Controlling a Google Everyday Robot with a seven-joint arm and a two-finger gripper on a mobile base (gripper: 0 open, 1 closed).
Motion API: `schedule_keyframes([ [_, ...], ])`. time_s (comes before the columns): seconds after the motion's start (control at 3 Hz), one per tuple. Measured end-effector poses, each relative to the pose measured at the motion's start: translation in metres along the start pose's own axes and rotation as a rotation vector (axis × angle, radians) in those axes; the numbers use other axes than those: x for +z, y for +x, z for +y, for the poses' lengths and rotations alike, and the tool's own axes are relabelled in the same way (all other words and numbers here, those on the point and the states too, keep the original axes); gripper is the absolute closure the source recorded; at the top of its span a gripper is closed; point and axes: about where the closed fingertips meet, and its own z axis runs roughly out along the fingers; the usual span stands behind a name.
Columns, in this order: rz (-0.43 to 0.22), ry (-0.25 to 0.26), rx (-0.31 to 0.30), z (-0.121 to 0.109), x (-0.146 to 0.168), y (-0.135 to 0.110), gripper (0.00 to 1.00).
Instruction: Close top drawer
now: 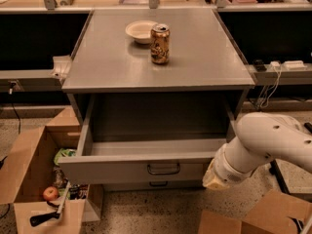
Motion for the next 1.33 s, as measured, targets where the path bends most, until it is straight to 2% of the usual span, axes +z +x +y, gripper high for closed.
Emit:
schedule_keyframes([
  [0.33, 0.0, 0.0, 0.0, 0.0, 0.0, 0.0, 0.83],
  [1.33, 0.0, 0.0, 0.0, 0.0, 0.0, 0.0, 0.13],
])
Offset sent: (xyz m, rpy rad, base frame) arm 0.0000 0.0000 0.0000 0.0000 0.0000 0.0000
